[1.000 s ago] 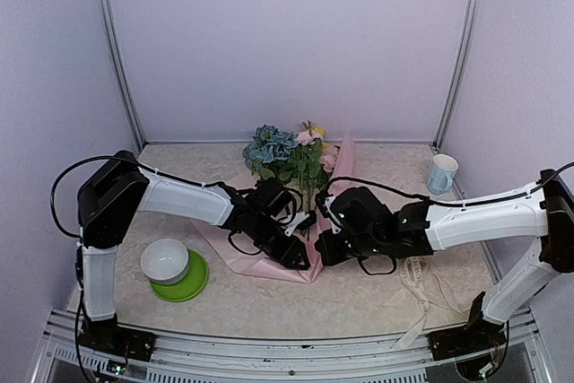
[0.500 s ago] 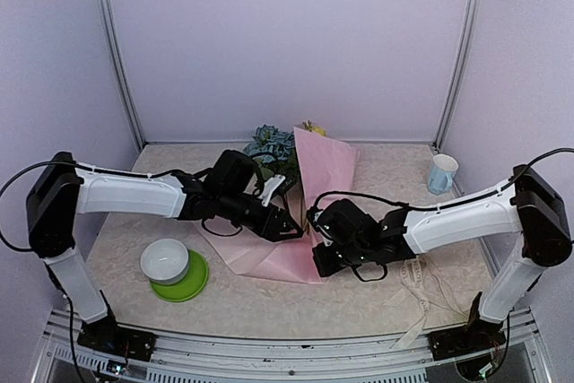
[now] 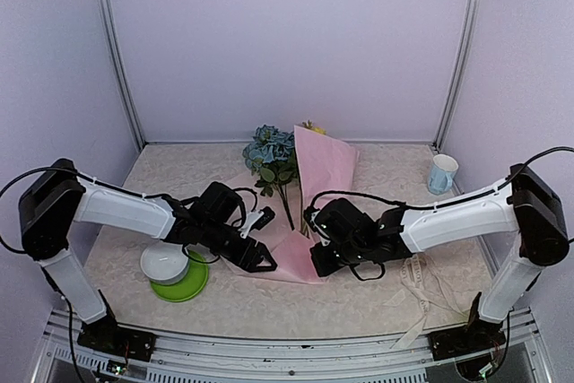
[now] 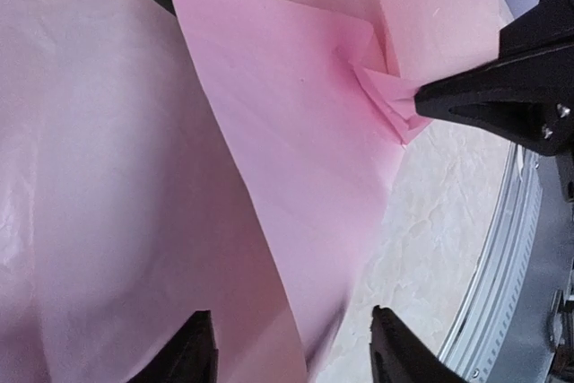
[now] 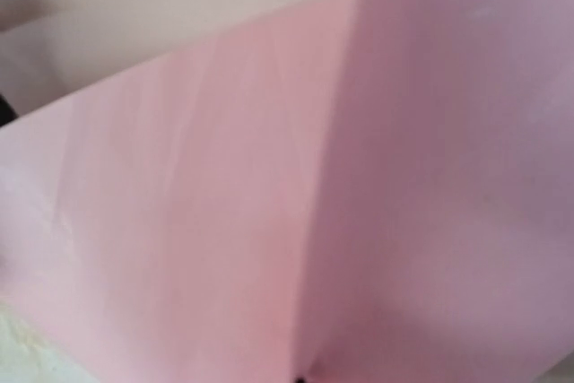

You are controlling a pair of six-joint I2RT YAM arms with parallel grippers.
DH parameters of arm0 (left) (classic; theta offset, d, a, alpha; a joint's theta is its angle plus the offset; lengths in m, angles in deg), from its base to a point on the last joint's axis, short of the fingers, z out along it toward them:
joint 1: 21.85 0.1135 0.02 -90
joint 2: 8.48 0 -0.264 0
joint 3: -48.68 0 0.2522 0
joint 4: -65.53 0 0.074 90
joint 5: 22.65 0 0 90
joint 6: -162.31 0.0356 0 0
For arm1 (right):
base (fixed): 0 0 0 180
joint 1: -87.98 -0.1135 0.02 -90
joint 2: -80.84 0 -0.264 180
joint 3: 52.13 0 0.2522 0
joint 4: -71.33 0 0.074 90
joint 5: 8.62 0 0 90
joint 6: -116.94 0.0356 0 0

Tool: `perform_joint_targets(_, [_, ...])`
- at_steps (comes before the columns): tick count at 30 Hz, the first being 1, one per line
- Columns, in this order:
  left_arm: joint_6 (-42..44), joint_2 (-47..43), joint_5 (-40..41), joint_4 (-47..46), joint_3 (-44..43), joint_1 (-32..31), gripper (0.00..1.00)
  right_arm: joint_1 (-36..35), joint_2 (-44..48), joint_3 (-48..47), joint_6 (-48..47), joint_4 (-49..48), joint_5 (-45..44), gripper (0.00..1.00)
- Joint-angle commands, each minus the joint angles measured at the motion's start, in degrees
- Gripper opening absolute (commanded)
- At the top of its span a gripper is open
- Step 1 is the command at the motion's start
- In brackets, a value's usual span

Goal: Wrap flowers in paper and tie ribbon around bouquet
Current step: Fold the one-fourth-folded wrapping paper at the center of the board.

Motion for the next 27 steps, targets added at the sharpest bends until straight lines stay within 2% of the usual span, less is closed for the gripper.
perform_joint_targets(1, [2.04, 4.30, -4.93, -2.89, -3.49, -0.17, 0.46, -0.54, -0.12, -1.38, -0.98, 1.33, -0.54, 0.00])
perform_joint_targets(5, [2.56, 7.03, -5.79, -2.23, -4.99, -0.01, 0.09, -0.51, 0.51, -1.27, -1.61, 1.82, -0.78, 0.00])
perform_joint_targets(6, [2.41, 7.37, -5.33, -2.52, -5.23, 0.14, 0.02, -0.51, 0.65, -1.29, -2.01, 1.99, -0.82, 0.00])
perform_joint_targets(7, [2.09, 7.70, -4.70, -2.94, -5.43, 0.38, 0.00, -0.51, 0.71, -1.37, -2.39, 2.19, -1.01, 0.00])
perform_joint_targets(15, [2.10, 12.43, 3.55, -0.02, -9.96, 0.62, 0.00, -1.39, 2.29, -3.68, -8.39, 2.33, -1.73, 0.00])
perform_joint_targets(19, [1.23, 14.69, 3.34, 1.58, -11.04, 0.80, 0.00, -2.64, 2.85, -3.40, -11.46, -1.10, -0.33, 0.00])
perform_joint_targets(27, [0.57, 14.00, 3.76, 1.43, -10.18, 0.99, 0.00, -2.71, -5.19, -7.54, -13.22, 1.64, 3.35, 0.00])
